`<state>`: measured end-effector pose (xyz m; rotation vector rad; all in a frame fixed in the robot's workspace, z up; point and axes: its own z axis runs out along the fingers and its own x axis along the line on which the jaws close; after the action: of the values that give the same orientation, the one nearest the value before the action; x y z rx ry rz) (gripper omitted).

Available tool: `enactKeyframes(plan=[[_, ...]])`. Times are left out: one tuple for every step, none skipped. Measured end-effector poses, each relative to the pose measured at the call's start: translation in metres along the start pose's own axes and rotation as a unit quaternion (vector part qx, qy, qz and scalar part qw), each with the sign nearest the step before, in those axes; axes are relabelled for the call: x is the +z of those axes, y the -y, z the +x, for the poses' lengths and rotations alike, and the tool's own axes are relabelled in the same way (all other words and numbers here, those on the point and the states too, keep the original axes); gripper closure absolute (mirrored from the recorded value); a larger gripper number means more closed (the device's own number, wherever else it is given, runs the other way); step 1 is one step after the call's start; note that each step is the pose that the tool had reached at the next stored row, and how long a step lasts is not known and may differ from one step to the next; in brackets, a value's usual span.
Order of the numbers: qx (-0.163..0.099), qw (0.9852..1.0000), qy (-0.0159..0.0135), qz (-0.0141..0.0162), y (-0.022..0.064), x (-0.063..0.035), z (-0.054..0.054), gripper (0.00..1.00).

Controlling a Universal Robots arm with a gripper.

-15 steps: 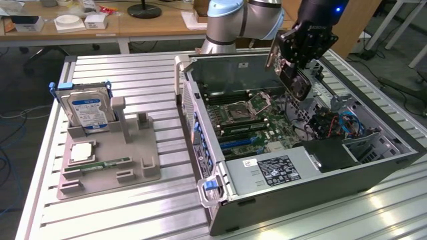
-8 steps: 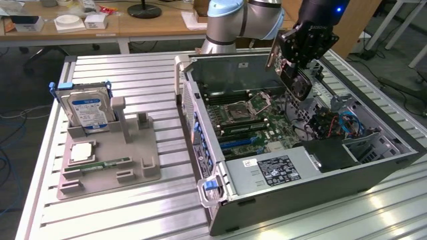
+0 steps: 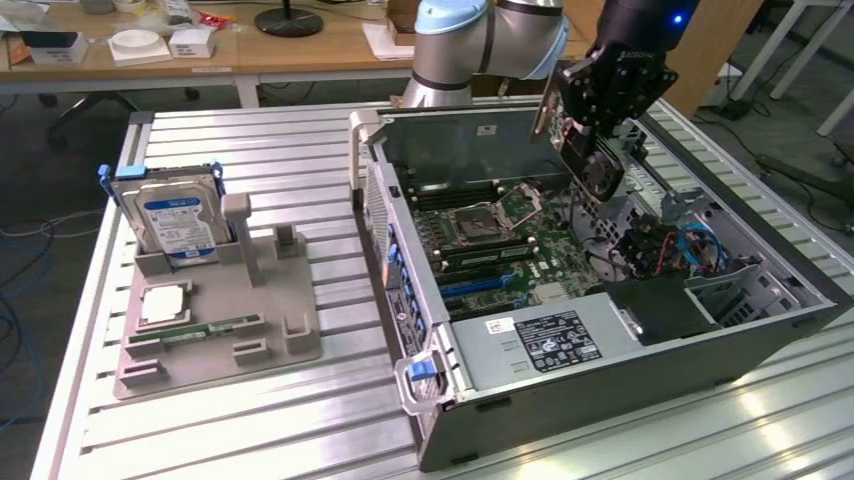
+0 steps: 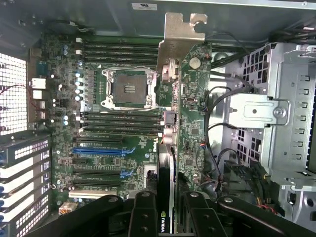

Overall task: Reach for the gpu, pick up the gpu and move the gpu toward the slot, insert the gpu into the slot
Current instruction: 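Insert the gpu into the slot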

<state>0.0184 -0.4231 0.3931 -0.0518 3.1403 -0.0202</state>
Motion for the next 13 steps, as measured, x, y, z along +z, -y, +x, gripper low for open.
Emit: enactKeyframes(plan=[[-0.009,1.0,0.0001,0.0,0.0,0.0,0.0,0.74],[-0.017,0.9998,0.0002,0.0,0.0,0.0,0.0,0.74],[-0.027,0.9996,0.0004,0.0,0.0,0.0,0.0,0.74],[-0.036,0.9993,0.0005,0.0,0.0,0.0001,0.0,0.74],[-0.045,0.999,0.0006,0.0,0.0,0.0001,0.0,0.74],[-0.054,0.9985,0.0007,0.0,0.0,0.0001,0.0,0.74],[-0.062,0.998,0.0008,0.0,0.0,0.0002,0.0,0.74],[-0.071,0.9974,0.001,-0.0001,0.0,0.0003,0.0,0.74],[-0.081,0.9967,0.0011,-0.0001,0.0,0.0005,0.0,0.74],[-0.09,0.9959,0.0012,-0.0001,0.0,0.0006,0.0,0.74],[-0.099,0.9951,0.0013,-0.0001,0.0,0.0006,0.0,0.74],[-0.107,0.9943,0.0014,0.0,0.0,0.0006,0.0,0.74],[-0.115,0.9934,0.0015,0.0,0.0,0.0007,0.0,0.74]])
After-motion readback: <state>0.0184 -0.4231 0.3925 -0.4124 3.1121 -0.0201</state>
